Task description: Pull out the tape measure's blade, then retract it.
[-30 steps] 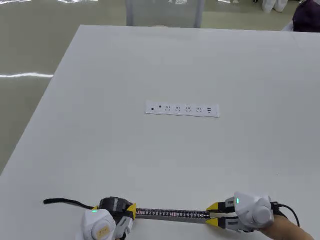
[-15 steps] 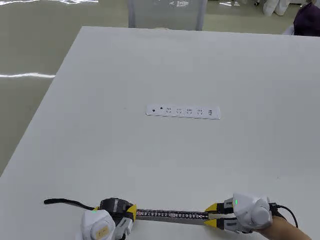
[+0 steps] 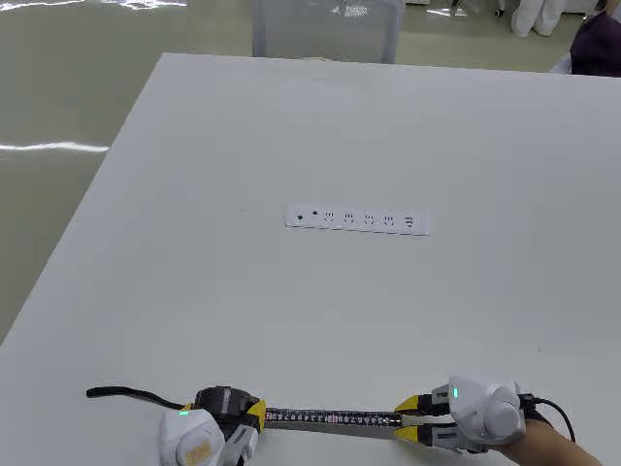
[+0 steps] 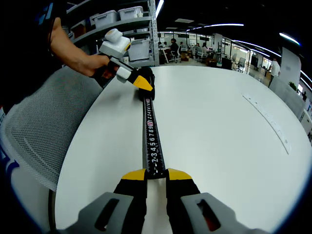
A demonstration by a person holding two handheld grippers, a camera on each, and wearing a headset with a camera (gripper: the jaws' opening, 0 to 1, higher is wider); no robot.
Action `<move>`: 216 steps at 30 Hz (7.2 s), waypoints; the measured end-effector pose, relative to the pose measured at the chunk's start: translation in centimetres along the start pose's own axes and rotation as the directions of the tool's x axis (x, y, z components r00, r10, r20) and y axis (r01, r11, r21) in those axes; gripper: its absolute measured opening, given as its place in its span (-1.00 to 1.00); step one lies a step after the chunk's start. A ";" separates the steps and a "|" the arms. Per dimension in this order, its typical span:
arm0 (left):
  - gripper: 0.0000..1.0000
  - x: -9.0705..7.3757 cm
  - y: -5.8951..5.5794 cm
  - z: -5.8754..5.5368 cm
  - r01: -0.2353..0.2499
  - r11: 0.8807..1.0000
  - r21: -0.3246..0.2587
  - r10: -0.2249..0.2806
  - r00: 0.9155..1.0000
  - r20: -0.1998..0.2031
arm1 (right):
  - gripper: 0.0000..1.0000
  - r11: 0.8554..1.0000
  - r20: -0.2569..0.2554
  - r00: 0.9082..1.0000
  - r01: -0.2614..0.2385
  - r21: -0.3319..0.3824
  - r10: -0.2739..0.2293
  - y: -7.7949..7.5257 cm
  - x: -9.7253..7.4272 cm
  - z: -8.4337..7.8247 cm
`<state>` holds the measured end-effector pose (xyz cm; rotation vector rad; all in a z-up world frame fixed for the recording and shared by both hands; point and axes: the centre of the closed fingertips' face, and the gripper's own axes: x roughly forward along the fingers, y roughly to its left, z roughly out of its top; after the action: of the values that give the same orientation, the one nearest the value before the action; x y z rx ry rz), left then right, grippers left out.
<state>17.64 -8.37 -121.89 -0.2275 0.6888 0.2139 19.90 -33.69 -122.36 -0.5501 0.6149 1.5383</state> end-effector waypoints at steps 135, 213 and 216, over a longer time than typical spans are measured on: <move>0.22 0.1 0.3 0.5 0.030 0.996 -0.086 -0.032 0.999 -0.016 | -0.75 0.997 0.036 0.999 -0.024 -0.078 0.027 -0.3 4.5 5.2; 0.22 0.0 0.3 0.6 0.032 0.994 -0.100 -0.034 0.999 -0.020 | -0.75 0.995 0.070 0.995 -0.063 -0.078 0.069 0.6 9.1 8.1; 0.22 0.0 0.3 0.6 0.033 0.995 -0.098 -0.035 0.999 -0.019 | -0.75 0.995 0.071 0.995 -0.066 -0.079 0.072 0.7 9.2 8.3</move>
<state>17.90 -7.91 -121.48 -0.3353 0.6954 0.2132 18.84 -21.33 -122.42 -0.5325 0.5250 1.6453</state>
